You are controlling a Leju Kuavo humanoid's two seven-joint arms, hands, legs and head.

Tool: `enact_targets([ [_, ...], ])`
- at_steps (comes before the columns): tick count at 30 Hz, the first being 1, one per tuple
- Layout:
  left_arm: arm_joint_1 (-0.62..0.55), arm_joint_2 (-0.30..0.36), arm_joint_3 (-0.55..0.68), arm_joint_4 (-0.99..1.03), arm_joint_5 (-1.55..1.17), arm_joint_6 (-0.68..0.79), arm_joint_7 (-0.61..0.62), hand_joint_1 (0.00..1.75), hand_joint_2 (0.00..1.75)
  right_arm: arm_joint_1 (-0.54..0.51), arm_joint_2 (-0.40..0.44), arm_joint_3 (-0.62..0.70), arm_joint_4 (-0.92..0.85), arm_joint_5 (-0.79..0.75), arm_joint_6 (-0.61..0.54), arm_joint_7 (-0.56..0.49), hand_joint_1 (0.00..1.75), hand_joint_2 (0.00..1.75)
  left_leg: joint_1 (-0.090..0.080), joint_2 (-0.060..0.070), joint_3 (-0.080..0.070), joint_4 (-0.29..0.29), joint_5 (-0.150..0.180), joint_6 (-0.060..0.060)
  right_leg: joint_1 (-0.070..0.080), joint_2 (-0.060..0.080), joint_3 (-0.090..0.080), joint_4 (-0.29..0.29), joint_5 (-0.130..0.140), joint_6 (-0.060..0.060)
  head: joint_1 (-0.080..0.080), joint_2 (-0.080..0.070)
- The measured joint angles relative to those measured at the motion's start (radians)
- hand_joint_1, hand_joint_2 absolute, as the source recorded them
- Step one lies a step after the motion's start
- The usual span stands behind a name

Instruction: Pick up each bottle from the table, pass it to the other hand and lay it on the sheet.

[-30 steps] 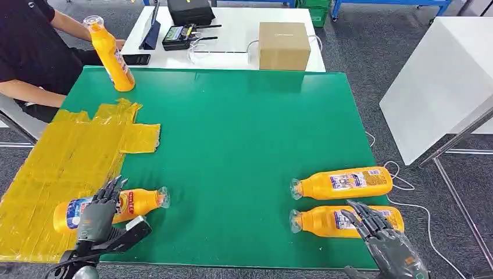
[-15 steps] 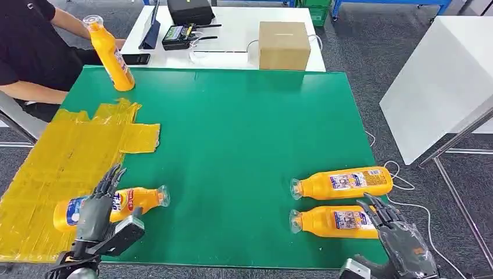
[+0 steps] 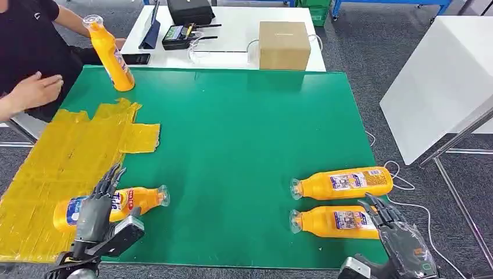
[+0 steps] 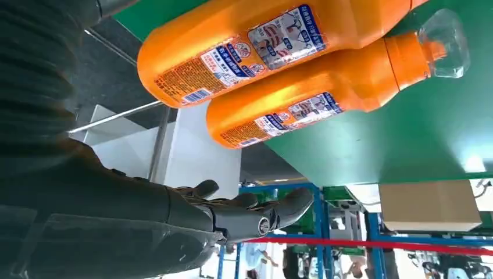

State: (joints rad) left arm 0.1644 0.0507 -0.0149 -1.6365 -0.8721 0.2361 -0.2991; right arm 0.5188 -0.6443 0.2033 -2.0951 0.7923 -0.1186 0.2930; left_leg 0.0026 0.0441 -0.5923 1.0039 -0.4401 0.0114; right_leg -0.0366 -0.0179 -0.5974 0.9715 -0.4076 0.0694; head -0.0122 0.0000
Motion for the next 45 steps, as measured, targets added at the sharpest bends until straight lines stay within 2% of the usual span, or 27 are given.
enact_targets([
  [10, 0.0, -0.002, 0.0, 0.0, 0.0, 0.0, 0.0, 0.0, 0.0, 0.0, 0.0, 0.0, 0.002, 0.0, 0.0, 0.0, 0.0, 1.75, 0.0, 0.0, 0.0, 0.0, 0.0, 0.0, 0.0, 0.0, 0.0, 0.0, 0.0, 0.0, 0.0, 0.0],
  [13, 0.0, -0.009, 0.0, -0.028, 0.17, -0.07, -0.066, 0.0, 0.0, 0.017, -0.007, -0.025, 0.038, -0.079, 0.11, 0.065, 0.0, 1.75, 0.0, -0.001, 0.0, 0.0, 0.0, 0.0, 0.0, 0.0, 0.0, 0.0, 0.0, 0.0, 0.0, 0.0],
  [17, -0.013, -0.016, 0.0, -0.082, 0.258, -0.104, -0.048, 0.0, 0.0, 0.04, -0.009, -0.111, 0.126, -0.09, 0.157, 0.005, 0.0, 1.75, -0.001, -0.001, -0.001, 0.0, -0.001, 0.002, -0.001, -0.001, 0.0, 0.0, 0.0, 0.001, 0.0, 0.0],
  [20, -0.015, -0.019, -0.001, -0.096, 0.26, -0.105, -0.048, 0.0, 0.0, 0.046, -0.003, -0.148, 0.15, -0.082, 0.179, 0.001, 0.0, 1.75, -0.001, 0.0, 0.0, 0.0, -0.001, 0.002, -0.001, 0.0, 0.0, 0.0, 0.0, 0.001, 0.0, 0.0],
  [37, -0.015, -0.024, 0.0, -0.108, 0.275, -0.111, -0.055, 0.0, 0.0, 0.055, 0.026, -0.239, 0.178, -0.042, 0.242, -0.019, 0.0, 1.75, -0.001, 0.0, 0.0, 0.0, -0.001, 0.002, -0.001, 0.0, 0.0, 0.0, 0.0, 0.001, 0.0, 0.0],
  [45, -0.015, -0.027, 0.0, -0.108, 0.277, -0.121, -0.055, 0.0, 0.0, 0.022, 0.05, -0.259, 0.184, -0.009, 0.253, -0.042, 0.0, 1.75, -0.001, 0.0, 0.0, 0.0, -0.001, 0.002, -0.001, 0.0, 0.0, 0.0, 0.0, 0.001, 0.0, 0.0],
])
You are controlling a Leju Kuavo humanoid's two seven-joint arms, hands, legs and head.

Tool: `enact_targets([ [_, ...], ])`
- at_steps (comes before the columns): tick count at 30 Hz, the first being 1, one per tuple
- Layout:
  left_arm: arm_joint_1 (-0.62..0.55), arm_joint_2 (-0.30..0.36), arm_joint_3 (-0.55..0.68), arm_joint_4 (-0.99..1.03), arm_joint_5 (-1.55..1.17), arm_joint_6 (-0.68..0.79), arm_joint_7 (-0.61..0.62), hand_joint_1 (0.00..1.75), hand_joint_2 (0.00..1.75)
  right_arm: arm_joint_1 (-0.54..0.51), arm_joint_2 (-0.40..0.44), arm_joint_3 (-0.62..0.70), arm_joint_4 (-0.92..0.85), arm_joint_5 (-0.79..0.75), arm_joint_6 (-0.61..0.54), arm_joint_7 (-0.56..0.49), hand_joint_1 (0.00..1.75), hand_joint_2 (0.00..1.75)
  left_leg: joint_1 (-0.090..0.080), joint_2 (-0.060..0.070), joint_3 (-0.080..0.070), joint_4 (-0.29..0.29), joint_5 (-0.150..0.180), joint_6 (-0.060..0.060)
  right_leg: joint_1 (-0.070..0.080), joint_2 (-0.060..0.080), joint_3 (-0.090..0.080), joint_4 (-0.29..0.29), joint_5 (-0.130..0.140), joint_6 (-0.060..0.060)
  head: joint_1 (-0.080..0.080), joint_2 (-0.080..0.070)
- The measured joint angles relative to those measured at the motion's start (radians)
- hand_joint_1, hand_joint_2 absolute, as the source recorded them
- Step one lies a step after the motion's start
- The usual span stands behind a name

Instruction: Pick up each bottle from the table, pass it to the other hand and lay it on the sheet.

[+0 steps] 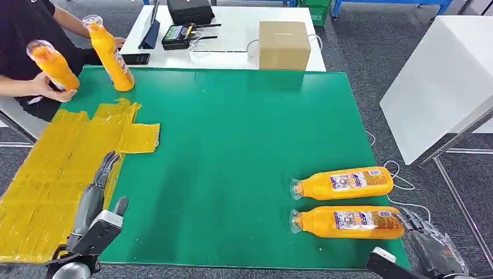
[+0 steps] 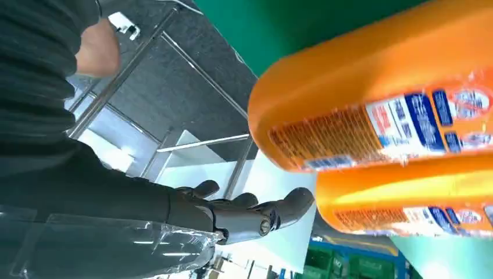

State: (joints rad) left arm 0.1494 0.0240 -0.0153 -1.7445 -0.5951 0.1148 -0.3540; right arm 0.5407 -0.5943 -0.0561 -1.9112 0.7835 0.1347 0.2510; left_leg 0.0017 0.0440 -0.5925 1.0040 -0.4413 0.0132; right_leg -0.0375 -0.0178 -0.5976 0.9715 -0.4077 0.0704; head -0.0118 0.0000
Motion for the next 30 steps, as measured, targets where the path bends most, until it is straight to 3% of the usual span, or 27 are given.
enact_targets([
  [19, -0.017, -0.01, 0.0, 0.0, 0.012, -0.032, 0.0, 0.0, 0.0, -0.194, 0.023, 0.072, 0.083, 0.048, 0.072, -0.029, 0.0, 1.75, 0.0, 0.0, 0.0, 0.0, 0.0, 0.0, 0.0, 0.0, 0.0, 0.0, 0.0, 0.0, 0.0, 0.0],
  [30, -0.02, -0.013, 0.0, 0.0, 0.013, -0.032, 0.0, 0.0, 0.0, -0.228, 0.023, 0.116, 0.119, 0.05, 0.075, -0.029, 0.0, 1.75, 0.0, 0.0, 0.0, 0.0, 0.0, 0.0, 0.0, 0.0, 0.0, 0.0, 0.0, 0.0, 0.0, 0.0],
])
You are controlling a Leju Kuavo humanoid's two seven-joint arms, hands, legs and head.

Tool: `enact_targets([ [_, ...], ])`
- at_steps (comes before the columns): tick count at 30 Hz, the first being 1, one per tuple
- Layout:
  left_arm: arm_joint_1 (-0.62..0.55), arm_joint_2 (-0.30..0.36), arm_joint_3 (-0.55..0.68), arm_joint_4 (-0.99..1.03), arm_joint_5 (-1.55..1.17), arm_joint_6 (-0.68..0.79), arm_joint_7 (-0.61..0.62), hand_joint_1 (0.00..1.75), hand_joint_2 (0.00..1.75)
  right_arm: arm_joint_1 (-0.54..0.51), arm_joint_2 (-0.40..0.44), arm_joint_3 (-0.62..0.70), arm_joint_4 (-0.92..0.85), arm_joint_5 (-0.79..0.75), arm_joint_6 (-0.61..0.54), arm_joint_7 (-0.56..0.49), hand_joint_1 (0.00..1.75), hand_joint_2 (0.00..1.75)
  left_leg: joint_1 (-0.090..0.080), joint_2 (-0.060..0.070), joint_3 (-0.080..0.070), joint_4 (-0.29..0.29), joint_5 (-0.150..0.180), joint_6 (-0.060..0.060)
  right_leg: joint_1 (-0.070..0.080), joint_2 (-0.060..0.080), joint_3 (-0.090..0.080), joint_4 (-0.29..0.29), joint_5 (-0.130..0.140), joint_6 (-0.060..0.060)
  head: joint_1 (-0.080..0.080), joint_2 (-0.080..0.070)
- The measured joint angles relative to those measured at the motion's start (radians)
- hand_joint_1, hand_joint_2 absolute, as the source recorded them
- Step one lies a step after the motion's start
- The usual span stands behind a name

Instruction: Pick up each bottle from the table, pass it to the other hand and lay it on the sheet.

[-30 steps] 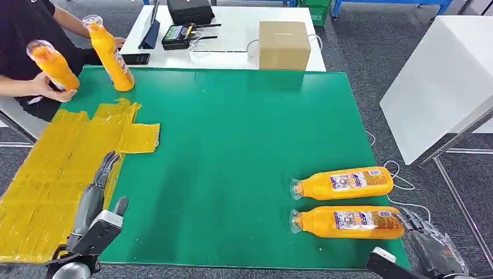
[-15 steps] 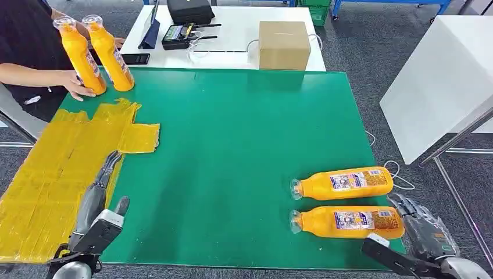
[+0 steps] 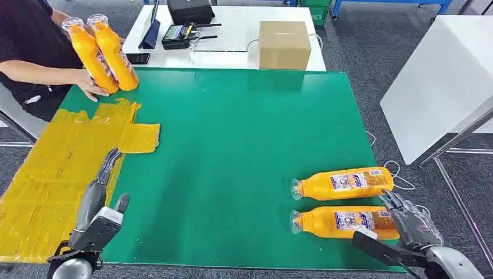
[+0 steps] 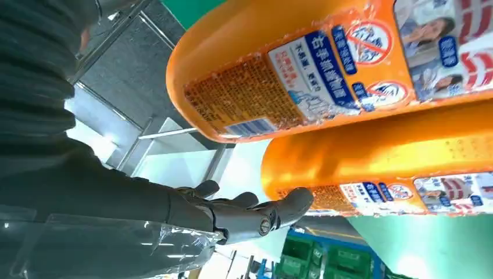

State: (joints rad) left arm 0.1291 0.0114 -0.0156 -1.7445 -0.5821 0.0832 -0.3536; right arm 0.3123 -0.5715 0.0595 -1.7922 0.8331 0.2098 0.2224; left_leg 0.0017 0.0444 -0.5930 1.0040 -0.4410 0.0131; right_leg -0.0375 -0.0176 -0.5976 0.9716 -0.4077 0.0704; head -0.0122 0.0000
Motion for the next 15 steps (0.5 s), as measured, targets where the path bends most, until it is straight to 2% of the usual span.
enact_targets([
  [4, -0.002, 0.0, 0.0, 0.0, 0.0, -0.002, 0.0, 0.0, 0.0, -0.018, 0.0, 0.011, 0.011, 0.005, 0.009, 0.0, 0.0, 1.75, 0.0, 0.0, 0.0, 0.0, 0.0, 0.0, 0.0, 0.0, 0.0, 0.0, 0.0, 0.0, 0.0, 0.0],
  [11, -0.03, -0.002, -0.003, 0.009, 0.012, -0.01, 0.003, 0.0, 0.0, -0.114, 0.0, 0.104, 0.093, 0.012, 0.059, -0.018, 0.0, 1.75, 0.0, 0.0, 0.001, 0.0, 0.001, 0.0, 0.0, 0.0, 0.001, 0.0, 0.0, 0.0, 0.0, 0.0],
  [12, -0.033, -0.002, -0.005, 0.012, 0.014, -0.011, 0.003, 0.0, 1.75, -0.123, 0.0, 0.118, 0.105, 0.008, 0.062, -0.02, 0.0, 1.75, 0.0, 0.0, 0.001, 0.0, 0.001, 0.0, 0.0, 0.0, 0.001, 0.0, 0.0, 0.0, 0.0, 0.0],
  [15, -0.045, -0.002, -0.01, 0.022, 0.025, -0.011, 0.003, 0.0, 1.75, -0.145, -0.009, 0.169, 0.134, -0.032, 0.085, -0.033, 0.0, 1.75, 0.0, 0.0, 0.001, 0.0, 0.001, 0.0, 0.0, 0.0, 0.001, 0.0, 0.0, 0.0, 0.0, 0.0],
])
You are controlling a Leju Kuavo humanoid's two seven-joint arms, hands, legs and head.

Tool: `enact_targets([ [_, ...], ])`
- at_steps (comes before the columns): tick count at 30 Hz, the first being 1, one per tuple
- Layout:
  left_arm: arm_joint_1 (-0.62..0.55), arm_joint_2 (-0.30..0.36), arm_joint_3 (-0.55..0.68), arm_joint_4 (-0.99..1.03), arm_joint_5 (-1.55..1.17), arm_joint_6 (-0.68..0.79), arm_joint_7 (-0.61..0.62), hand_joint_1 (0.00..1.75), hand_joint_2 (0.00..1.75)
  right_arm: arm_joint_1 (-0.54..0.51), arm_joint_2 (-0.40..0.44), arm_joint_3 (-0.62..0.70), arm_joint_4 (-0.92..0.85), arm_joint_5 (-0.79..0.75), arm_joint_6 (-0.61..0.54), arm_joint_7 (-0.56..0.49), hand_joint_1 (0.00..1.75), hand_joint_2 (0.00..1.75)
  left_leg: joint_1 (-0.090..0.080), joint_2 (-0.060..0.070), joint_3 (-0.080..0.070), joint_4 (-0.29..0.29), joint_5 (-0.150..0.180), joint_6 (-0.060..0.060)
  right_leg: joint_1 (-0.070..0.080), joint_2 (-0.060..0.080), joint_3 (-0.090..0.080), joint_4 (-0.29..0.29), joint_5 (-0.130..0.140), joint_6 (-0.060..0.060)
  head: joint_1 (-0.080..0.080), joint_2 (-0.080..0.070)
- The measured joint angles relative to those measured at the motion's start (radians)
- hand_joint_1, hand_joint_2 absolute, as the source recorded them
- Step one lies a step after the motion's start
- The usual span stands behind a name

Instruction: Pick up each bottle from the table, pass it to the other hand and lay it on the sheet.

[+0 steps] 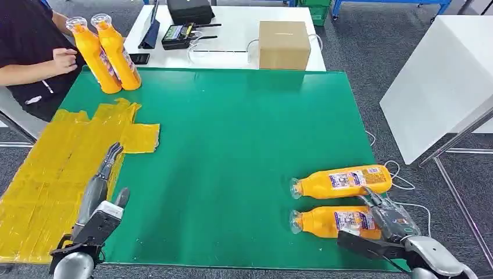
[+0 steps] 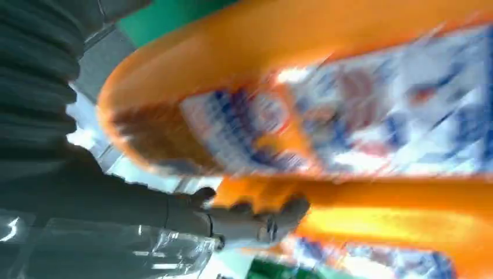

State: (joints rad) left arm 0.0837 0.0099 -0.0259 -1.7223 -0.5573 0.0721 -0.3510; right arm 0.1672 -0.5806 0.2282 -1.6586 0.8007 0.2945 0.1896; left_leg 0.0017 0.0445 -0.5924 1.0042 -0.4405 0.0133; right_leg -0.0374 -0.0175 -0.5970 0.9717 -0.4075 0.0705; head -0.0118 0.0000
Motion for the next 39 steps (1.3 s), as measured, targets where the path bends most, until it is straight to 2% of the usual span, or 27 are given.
enact_targets([
  [3, -0.012, 0.0, -0.006, 0.013, 0.011, 0.0, 0.0, 0.0, 1.75, -0.002, -0.026, 0.048, 0.013, -0.02, 0.011, -0.001, 0.0, 1.75, 0.0, -0.001, 0.0, 0.0, 0.0, 0.0, 0.0, -0.001, 0.0, 0.0, 0.0, 0.0, 0.0, 0.0],
  [4, -0.015, 0.0, -0.006, 0.016, 0.015, 0.0, 0.0, 0.0, 1.75, -0.004, -0.035, 0.062, 0.016, -0.023, 0.013, -0.001, 0.16, 1.75, 0.0, -0.001, -0.001, 0.0, 0.0, 0.0, 0.0, -0.001, 0.0, 0.0, 0.0, 0.0, 0.0, 0.0],
  [5, -0.019, 0.0, -0.008, 0.021, 0.016, 0.0, 0.0, 0.0, 1.75, -0.006, -0.045, 0.073, 0.019, -0.027, 0.016, -0.001, 0.56, 1.75, 0.0, -0.001, 0.0, 0.0, 0.0, 0.0, 0.0, 0.0, 0.0, 0.0, 0.0, 0.0, 0.0, 0.0],
  [6, -0.023, 0.0, -0.009, 0.024, 0.016, 0.0, 0.0, 0.0, 1.75, -0.007, -0.053, 0.084, 0.022, -0.029, 0.017, -0.001, 1.45, 1.75, 0.0, -0.001, 0.0, 0.0, 0.0, 0.0, 0.0, 0.0, 0.0, 0.0, 0.0, 0.0, 0.0, 0.0],
  [13, -0.047, 0.0, -0.026, 0.051, 0.03, 0.001, 0.0, 0.0, 1.75, -0.031, -0.095, 0.147, 0.048, -0.049, 0.018, 0.009, 1.47, 1.75, 0.0, 0.0, 0.005, 0.0, -0.001, 0.0, 0.0, 0.0, 0.003, 0.0, 0.0, 0.0, 0.0, 0.0],
  [17, -0.053, 0.0, -0.032, 0.063, 0.035, 0.002, 0.0, 0.0, 1.75, -0.039, -0.11, 0.165, 0.05, -0.06, 0.016, 0.013, 1.75, 1.75, 0.0, 0.0, 0.006, 0.0, -0.001, 0.0, 0.0, 0.0, 0.005, 0.0, 0.0, 0.0, 0.0, 0.0],
  [21, -0.054, 0.0, -0.033, 0.066, 0.047, 0.005, 0.003, 0.0, 1.75, -0.046, -0.125, 0.182, 0.051, -0.085, 0.013, 0.021, 1.75, 1.75, 0.0, 0.0, 0.006, 0.0, -0.001, 0.0, 0.0, 0.0, 0.005, 0.0, 0.0, 0.0, 0.0, 0.0],
  [24, -0.048, -0.001, -0.032, 0.069, 0.137, -0.053, 0.021, 0.0, 1.75, -0.042, -0.116, 0.183, 0.054, -0.111, -0.047, 0.027, 1.75, 1.75, 0.0, 0.0, 0.006, 0.0, -0.001, 0.0, 0.001, 0.0, 0.006, 0.0, 0.0, 0.0, 0.0, 0.0],
  [29, 0.033, -0.02, -0.015, 0.034, 0.542, -0.305, 0.05, 0.0, 1.75, -0.024, -0.005, 0.143, 0.018, -0.171, -0.203, -0.025, 1.75, 1.75, 0.001, 0.005, 0.004, 0.0, -0.002, -0.001, 0.001, 0.004, 0.003, 0.0, 0.0, 0.0, 0.0, 0.0],
  [32, 0.095, -0.049, -0.008, -0.005, 0.701, -0.403, 0.053, 0.0, 1.75, -0.037, 0.091, 0.096, -0.066, -0.228, -0.237, -0.082, 1.75, 1.75, 0.001, 0.005, 0.003, 0.0, -0.001, -0.002, 0.001, 0.005, 0.002, 0.0, 0.0, 0.0, -0.001, 0.0],
  [39, 0.145, -0.086, -0.008, -0.05, 0.769, -0.43, 0.06, 0.0, 1.75, -0.064, 0.18, 0.046, -0.15, -0.256, -0.223, -0.114, 1.75, 1.75, 0.001, 0.002, 0.001, 0.0, -0.001, -0.002, 0.001, 0.001, 0.003, 0.0, -0.001, 0.0, 0.0, 0.0],
])
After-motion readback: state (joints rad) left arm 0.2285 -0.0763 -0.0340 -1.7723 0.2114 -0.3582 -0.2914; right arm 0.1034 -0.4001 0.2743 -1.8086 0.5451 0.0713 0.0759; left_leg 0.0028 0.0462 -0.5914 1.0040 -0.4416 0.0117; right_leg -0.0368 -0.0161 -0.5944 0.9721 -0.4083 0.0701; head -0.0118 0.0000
